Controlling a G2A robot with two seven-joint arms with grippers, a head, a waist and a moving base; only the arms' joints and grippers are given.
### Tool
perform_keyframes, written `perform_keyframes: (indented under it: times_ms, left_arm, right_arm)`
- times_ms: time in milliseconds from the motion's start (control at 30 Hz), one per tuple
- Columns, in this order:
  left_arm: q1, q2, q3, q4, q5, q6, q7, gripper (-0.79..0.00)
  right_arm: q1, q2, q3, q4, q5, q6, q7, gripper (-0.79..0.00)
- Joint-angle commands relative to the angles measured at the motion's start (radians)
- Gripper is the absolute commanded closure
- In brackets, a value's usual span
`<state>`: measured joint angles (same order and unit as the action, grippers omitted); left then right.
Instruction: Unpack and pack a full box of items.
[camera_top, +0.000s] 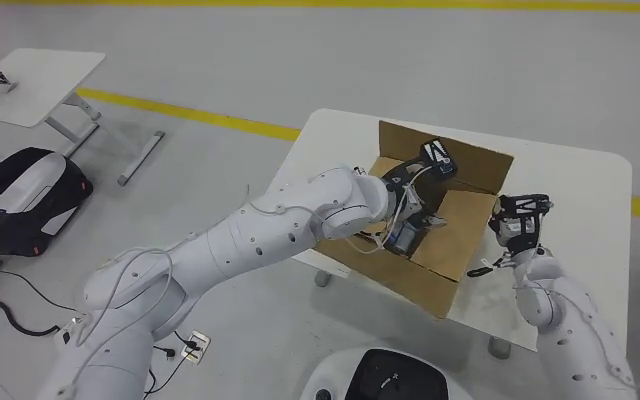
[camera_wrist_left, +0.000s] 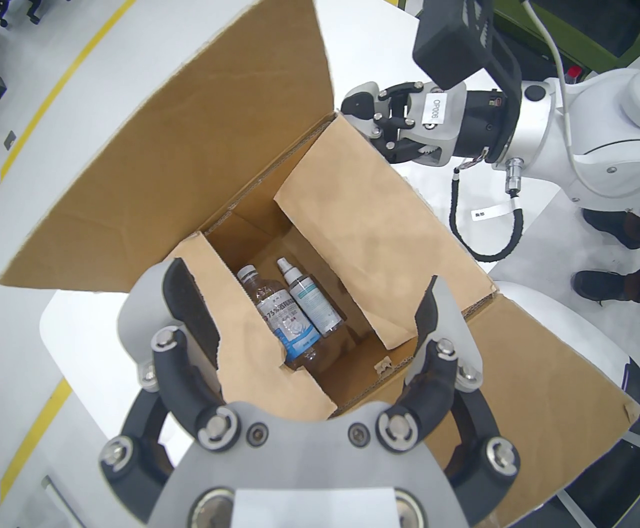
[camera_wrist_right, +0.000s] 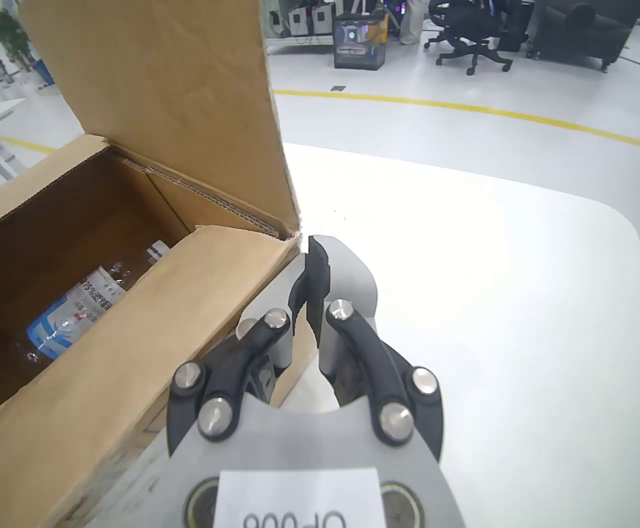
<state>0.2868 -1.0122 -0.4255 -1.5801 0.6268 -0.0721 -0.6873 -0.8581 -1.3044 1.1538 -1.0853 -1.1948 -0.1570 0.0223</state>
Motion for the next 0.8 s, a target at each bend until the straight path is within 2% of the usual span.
perform_keyframes:
  times_ms: [0, 200, 367, 533, 767]
  left_arm:
    - [0.000, 0.000, 0.000, 0.000, 0.000, 0.000, 0.000, -0.785]
    - [0.000, 0.000, 0.000, 0.000, 0.000, 0.000, 0.000, -0.785]
    - [0.020, 0.001, -0.005, 0.014, 0.023, 0.019, -0.015, -0.785]
    - [0.036, -0.010, -0.013, 0.031, 0.046, 0.111, -0.124, -0.785]
    - [0.043, -0.042, 0.038, 0.046, 0.193, 0.181, -0.269, -0.785]
  right_arm:
    - [0.029, -0.006, -0.019, 0.029, -0.001, -0.034, -0.002, 0.000]
    - [0.097, -0.020, -0.075, 0.091, -0.036, -0.112, 0.001, 0.000]
    - [0.097, -0.024, -0.072, 0.078, -0.054, -0.070, -0.031, 0.000]
    - [0.014, -0.005, -0.013, -0.056, -0.084, -0.007, -0.038, 0.000]
    - [-0.151, 0.027, 0.106, -0.309, -0.096, 0.012, 0.011, 0.000]
